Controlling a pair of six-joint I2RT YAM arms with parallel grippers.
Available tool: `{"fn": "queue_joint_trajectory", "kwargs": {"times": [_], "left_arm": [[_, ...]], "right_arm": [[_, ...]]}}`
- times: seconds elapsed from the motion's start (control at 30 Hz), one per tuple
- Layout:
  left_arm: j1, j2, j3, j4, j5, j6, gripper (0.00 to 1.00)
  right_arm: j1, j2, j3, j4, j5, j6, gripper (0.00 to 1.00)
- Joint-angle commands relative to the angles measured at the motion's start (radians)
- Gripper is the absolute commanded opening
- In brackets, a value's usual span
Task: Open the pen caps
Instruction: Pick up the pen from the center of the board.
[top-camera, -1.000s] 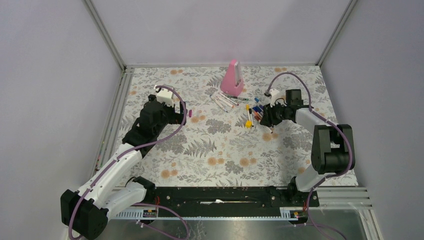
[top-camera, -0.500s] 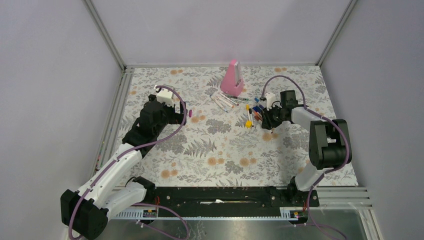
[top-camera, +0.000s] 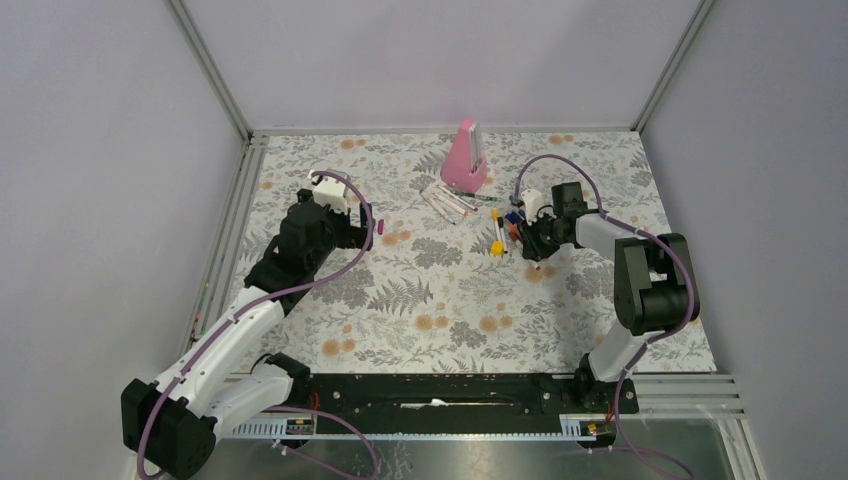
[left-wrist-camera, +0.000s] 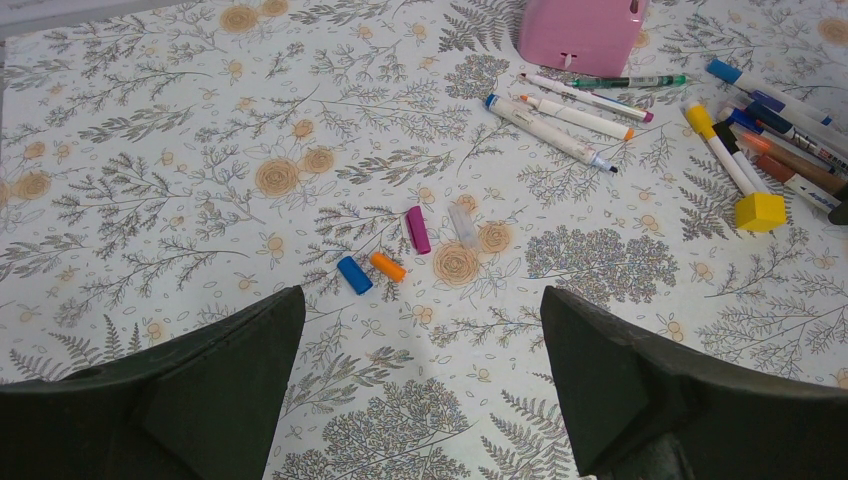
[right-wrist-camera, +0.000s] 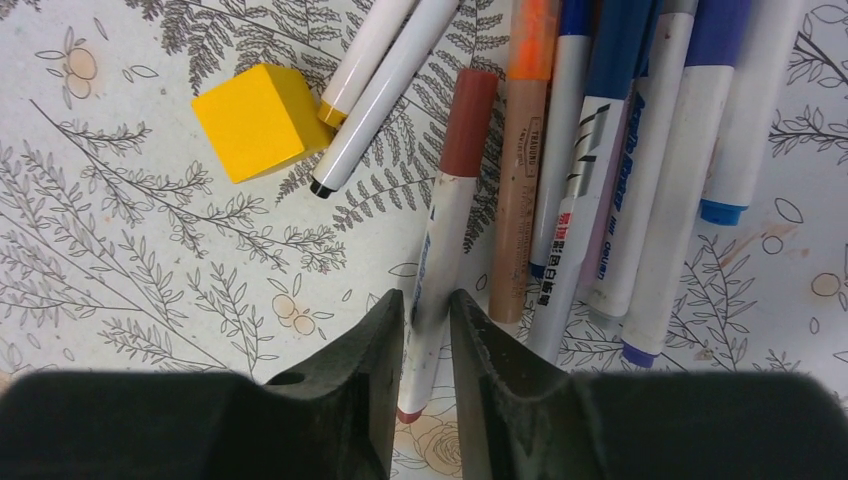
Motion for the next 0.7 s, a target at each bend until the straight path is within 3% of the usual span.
{"fn": "queue_joint_trajectory", "kwargs": {"times": [0.0, 0.43, 0.5, 0.67], "left_arm": [[0.003, -0.01, 0.007, 0.057, 0.009, 0.004, 0.99], [0.003, -0.019, 0.007, 0.057, 0.01, 0.004, 0.99], [0.003, -0.02, 0.007, 0.057, 0.01, 0.004, 0.99], [0.003, -0.022, 0.007, 0.057, 0.012, 0.002, 0.99]], "right_arm": [[0.03, 0.021, 0.001, -0.035, 0.057, -0.035, 0.28], [0.032, -0.005, -0.017, -0.06, 0.061, -0.032, 0.09], [0.03, -0.008, -0.017, -0.066, 0.062, -0.03, 0.0], [0.004, -0.036, -0.021, -0.066, 0.034, 0.006, 0.0]]}}
